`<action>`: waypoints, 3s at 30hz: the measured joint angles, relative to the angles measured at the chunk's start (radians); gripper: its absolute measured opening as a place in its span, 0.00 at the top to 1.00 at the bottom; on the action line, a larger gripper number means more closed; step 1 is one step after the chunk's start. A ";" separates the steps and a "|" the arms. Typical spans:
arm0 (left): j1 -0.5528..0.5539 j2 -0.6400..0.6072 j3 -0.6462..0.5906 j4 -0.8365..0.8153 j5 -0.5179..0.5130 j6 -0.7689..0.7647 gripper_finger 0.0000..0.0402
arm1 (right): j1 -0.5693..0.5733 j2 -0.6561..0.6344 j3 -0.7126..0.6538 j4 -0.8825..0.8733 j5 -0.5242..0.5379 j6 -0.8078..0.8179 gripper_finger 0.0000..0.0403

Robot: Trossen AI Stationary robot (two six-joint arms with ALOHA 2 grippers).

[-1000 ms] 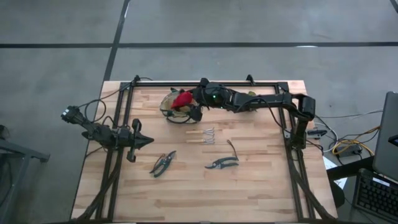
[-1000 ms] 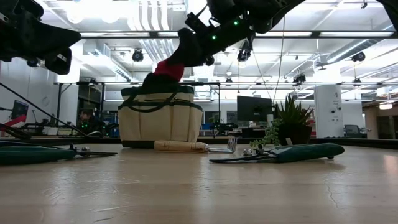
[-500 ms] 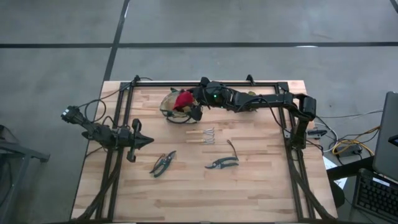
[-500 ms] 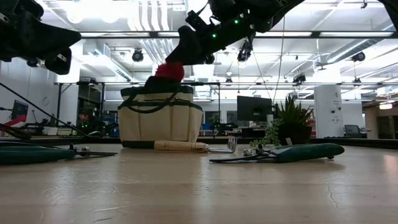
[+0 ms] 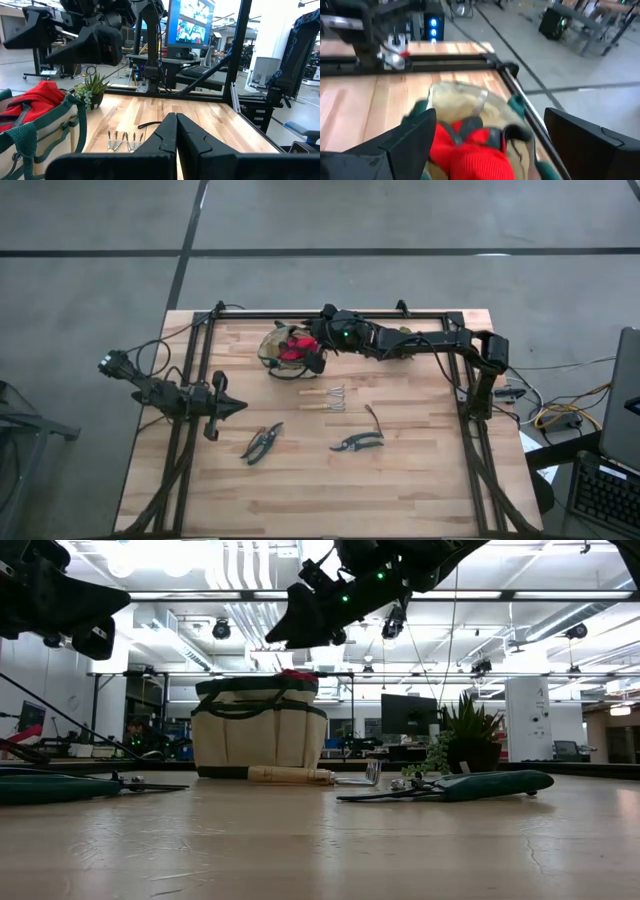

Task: Pick & Place Garden tools in Gardening bag
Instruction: Put the gloves into the gardening bag, then put the bottom hand rake into the gardening bag

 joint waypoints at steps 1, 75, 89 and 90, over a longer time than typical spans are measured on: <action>0.000 0.000 0.000 0.000 0.000 0.000 0.99 | 0.000 -0.005 0.000 -0.027 0.014 -0.004 0.10; 0.000 0.000 0.000 0.001 0.000 0.000 0.99 | -0.014 0.030 0.137 -0.371 -0.085 0.048 0.98; 0.000 0.000 0.000 0.001 0.000 0.000 0.99 | 0.156 -0.001 0.144 -0.609 -0.109 -0.023 0.98; 0.000 0.000 0.000 0.001 0.000 0.000 0.99 | 0.165 -0.001 0.140 -0.612 -0.136 -0.023 0.98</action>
